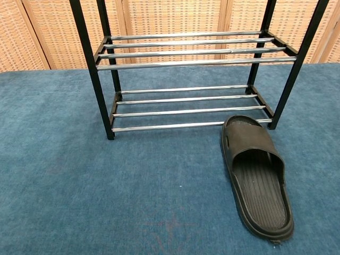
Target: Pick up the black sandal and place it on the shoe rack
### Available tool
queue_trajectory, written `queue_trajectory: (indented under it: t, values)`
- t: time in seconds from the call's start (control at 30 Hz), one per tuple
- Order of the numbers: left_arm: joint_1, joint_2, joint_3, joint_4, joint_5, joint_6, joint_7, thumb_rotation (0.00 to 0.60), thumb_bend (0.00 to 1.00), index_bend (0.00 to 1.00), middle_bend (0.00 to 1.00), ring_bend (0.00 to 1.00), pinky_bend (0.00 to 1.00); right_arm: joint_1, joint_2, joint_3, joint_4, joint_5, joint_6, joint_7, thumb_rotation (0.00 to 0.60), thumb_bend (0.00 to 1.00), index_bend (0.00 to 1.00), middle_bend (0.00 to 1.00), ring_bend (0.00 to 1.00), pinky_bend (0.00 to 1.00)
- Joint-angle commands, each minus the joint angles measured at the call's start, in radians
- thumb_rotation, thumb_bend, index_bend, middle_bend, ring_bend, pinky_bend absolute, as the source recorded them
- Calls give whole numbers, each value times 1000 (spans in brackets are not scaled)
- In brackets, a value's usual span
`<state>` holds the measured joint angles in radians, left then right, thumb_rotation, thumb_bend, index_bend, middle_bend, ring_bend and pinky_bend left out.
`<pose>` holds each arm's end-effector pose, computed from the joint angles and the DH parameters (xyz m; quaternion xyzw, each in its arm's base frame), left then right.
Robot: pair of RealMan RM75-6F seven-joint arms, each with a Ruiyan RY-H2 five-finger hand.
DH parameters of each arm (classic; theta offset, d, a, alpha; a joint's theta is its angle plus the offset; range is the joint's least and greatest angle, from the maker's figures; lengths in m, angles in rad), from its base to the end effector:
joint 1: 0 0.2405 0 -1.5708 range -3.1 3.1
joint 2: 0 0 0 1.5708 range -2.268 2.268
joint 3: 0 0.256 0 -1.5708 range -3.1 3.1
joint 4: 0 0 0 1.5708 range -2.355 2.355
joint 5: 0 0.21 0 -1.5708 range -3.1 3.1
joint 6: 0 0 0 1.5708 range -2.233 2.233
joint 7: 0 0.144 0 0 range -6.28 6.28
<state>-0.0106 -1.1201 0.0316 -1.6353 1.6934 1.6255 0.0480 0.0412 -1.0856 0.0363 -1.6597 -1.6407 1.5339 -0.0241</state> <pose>-0.2907 0.1394 0.1542 -0.6257 -0.3468 -0.4157 0.5616 -0.2913 -0.1633 0.1621 0.6224 -0.3565 0.4097 0.5636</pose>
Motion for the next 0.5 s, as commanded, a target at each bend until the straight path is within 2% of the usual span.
queue_trajectory:
  t: [0.03, 0.17, 0.2, 0.27, 0.33, 0.43, 0.5]
  values:
    - [-1, 0, -3, -2, -3, -1, 0, 600, 23, 0, 0, 0, 0, 86, 16, -17, 37, -114, -69, 71, 600, 617, 10, 0, 0, 0]
    - [-6, 1, -7, -9, -14, -13, 6, 600, 23, 0, 0, 0, 0, 188, 30, -44, 75, -269, -134, 112, 600, 584, 22, 0, 0, 0]
    - [-7, 1, -7, -10, -16, -16, 8, 600, 23, 0, 0, 0, 0, 206, 30, -49, 85, -301, -140, 113, 600, 513, 22, 0, 0, 0]
    - [-10, 1, -8, -8, -21, -24, 12, 600, 23, 0, 0, 0, 0, 264, 20, -60, 131, -412, -153, 94, 600, 301, 22, 0, 0, 0]
    - [-12, 1, -10, -7, -26, -29, 13, 600, 23, 0, 0, 0, 0, 317, -1, -66, 191, -511, -159, 62, 600, 150, 20, 0, 0, 0]
    - [-14, 1, -15, -7, -36, -33, 11, 600, 24, 0, 0, 0, 0, 388, -49, -75, 294, -636, -159, 10, 600, 14, 3, 0, 0, 0]
    - [-19, 1, -19, -6, -49, -45, 10, 600, 24, 0, 0, 0, 0, 433, -93, -85, 374, -706, -160, -21, 600, 0, 0, 0, 0, 0]
